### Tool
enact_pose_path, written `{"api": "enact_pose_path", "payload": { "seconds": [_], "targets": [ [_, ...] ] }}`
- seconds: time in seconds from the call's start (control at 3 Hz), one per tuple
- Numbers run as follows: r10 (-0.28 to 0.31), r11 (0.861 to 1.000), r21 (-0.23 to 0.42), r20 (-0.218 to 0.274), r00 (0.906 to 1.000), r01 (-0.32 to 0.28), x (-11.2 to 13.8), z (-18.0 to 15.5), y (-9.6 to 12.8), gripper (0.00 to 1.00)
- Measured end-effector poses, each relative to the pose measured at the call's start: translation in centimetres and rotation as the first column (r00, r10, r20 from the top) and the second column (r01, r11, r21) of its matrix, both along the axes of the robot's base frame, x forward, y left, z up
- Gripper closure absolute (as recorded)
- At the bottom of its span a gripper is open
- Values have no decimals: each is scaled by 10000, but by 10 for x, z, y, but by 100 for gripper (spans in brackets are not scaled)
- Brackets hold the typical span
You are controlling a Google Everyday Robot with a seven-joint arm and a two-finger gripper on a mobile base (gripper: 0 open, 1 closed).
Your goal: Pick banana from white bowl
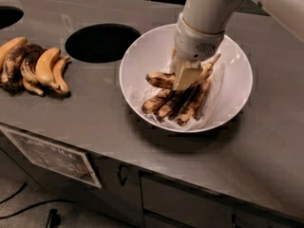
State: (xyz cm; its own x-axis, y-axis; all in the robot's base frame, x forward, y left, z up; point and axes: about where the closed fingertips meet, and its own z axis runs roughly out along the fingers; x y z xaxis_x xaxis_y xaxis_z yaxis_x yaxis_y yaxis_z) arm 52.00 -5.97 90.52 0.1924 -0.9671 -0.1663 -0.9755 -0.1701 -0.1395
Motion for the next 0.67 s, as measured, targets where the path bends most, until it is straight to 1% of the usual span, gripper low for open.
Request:
{"api": "enact_pose_path", "payload": {
  "seconds": [0.33, 0.67],
  "targets": [
    [-143, 9999, 101, 527, 9985, 138, -8, 19, 1, 100],
    [-263, 9996, 146, 1027, 9944, 249, -18, 38, 1, 100]
  ]
}}
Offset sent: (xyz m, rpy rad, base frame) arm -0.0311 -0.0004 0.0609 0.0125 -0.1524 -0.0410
